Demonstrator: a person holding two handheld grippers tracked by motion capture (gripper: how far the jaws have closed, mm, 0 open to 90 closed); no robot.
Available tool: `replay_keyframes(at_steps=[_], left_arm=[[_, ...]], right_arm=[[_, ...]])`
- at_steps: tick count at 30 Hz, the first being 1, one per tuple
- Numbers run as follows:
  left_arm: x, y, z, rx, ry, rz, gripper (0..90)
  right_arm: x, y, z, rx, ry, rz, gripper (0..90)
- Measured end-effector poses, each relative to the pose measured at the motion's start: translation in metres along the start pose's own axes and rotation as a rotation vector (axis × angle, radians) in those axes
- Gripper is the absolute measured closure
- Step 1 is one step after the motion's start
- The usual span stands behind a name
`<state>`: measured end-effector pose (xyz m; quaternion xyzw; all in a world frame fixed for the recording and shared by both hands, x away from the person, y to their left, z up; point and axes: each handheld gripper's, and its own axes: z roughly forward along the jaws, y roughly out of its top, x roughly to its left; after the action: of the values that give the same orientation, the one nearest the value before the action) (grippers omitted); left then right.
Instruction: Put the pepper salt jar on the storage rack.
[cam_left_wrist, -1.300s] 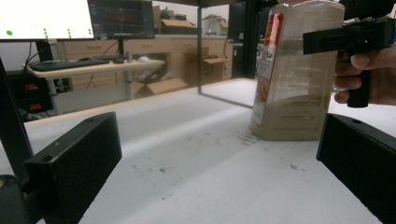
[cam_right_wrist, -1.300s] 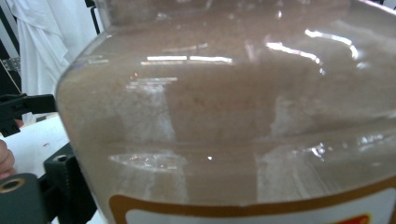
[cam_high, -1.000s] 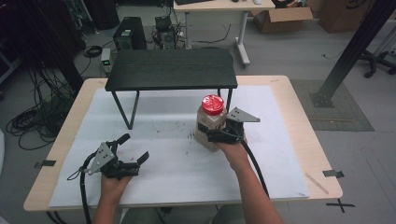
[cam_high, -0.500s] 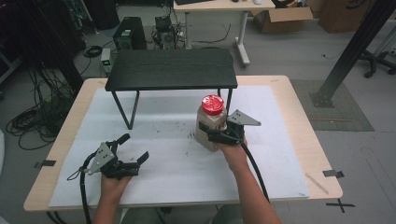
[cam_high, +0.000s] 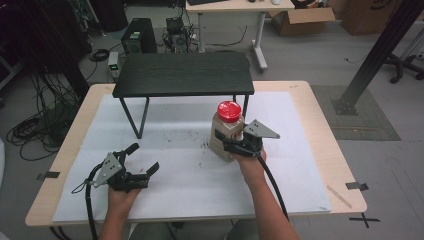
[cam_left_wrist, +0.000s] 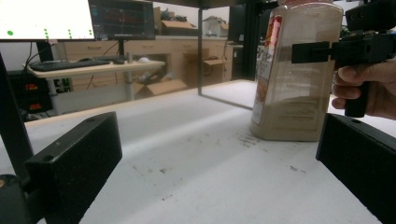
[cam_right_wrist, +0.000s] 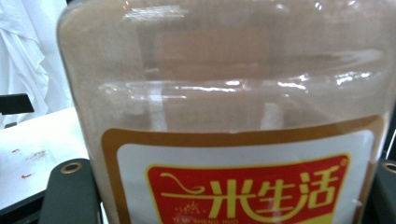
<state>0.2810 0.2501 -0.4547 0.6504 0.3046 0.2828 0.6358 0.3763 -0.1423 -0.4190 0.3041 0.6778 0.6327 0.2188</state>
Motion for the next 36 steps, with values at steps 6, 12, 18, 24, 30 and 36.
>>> replay_keyframes(at_steps=[6, 12, 18, 24, 30, 36], left_arm=[[0.000, 0.000, 0.000, -0.002, 0.000, -0.001, 0.5], [0.000, 0.000, 0.000, -0.002, 0.001, 0.001, 0.6], [0.000, 0.000, 0.000, -0.002, 0.000, 0.001, 0.6], [0.000, 0.000, 0.000, -0.002, 0.000, 0.000, 0.6], [0.000, 0.000, 0.000, -0.001, 0.001, 0.001, 0.6], [0.000, 0.000, 0.000, 0.000, 0.000, 0.000, 0.6]], right_arm=[[0.002, 0.001, 0.000, 0.010, 0.002, -0.023, 24.7], [0.005, 0.006, -0.003, 0.016, 0.016, -0.028, 24.9], [0.009, 0.018, -0.009, 0.002, 0.036, -0.049, 24.9], [0.014, 0.040, -0.015, -0.005, 0.073, -0.070, 24.7], [0.024, 0.072, -0.020, 0.007, 0.122, -0.107, 24.8], [0.029, 0.097, -0.024, -0.005, 0.147, -0.116, 24.8]])
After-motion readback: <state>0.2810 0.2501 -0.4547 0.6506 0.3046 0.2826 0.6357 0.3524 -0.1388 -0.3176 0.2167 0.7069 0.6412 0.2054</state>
